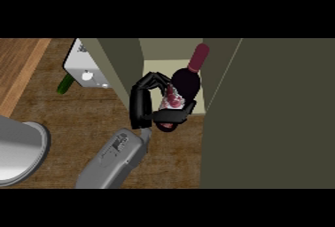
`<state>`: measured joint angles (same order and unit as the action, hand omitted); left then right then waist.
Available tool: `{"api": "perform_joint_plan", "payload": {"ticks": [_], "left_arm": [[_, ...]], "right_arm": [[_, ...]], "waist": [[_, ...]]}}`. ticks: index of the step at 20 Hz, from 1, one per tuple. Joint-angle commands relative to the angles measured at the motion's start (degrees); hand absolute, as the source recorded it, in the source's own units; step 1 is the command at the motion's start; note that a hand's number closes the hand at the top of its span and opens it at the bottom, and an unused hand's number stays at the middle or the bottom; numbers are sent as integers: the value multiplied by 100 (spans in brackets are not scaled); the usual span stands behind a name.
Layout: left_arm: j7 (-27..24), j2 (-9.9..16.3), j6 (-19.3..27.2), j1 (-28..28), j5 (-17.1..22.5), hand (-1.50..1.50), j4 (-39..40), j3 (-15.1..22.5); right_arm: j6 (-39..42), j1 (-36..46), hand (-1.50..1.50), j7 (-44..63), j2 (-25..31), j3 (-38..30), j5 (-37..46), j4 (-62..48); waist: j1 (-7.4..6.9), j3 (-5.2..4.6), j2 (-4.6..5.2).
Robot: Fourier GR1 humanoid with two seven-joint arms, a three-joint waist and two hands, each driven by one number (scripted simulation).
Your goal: Pick up the wine, place it into the cabinet and close the cabinet
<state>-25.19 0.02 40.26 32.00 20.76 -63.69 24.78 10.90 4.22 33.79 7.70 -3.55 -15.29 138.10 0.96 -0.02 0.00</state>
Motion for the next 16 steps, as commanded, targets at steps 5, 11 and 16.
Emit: {"api": "perform_joint_plan", "payload": {"ticks": [5,11,16], "left_arm": [[166,0,-279,172,84,150,291,-316],[320,51,-810,1159,251,150,1294,-1140],[167,74,-787,1510,200,150,2065,-1151]], "right_arm": [[-1,-329,-150,171,-56,-78,-496,728],[-76,-480,-150,-48,-261,271,-119,727],[72,-480,-150,68,-46,-127,-745,750]], "waist": [[-28,2,-6],[9,2,4],[56,4,10]]}}
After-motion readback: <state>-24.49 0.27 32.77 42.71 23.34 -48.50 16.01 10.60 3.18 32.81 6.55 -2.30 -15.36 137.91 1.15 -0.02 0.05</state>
